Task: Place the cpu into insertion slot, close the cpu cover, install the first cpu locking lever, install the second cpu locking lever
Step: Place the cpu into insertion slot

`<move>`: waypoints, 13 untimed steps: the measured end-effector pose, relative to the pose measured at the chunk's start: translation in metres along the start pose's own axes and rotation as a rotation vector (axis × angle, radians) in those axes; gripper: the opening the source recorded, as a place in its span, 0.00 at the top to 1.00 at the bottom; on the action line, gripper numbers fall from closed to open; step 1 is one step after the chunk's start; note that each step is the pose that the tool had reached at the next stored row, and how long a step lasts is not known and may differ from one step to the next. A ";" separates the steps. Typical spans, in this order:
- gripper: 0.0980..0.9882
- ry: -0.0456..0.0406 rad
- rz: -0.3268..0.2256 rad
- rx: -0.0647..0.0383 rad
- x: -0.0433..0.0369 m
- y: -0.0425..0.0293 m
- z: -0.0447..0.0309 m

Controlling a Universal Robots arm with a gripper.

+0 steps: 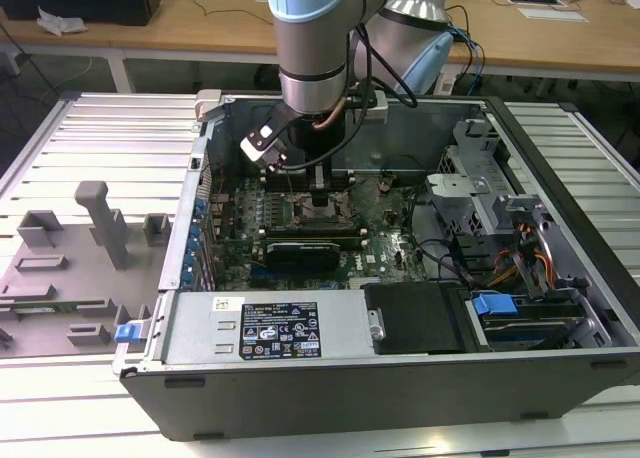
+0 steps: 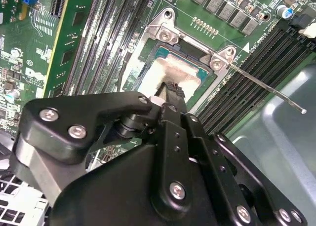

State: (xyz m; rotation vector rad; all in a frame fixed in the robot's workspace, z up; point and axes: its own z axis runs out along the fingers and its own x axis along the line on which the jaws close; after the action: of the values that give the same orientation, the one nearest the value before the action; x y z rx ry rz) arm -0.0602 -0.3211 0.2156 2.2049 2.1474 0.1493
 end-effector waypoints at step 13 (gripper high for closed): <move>0.99 -0.0138 -0.001 0.022 0.0006 0.0032 -0.0224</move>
State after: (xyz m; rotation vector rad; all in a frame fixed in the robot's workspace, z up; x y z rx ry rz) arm -0.0594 -0.3211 0.2383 2.2103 2.1533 0.1103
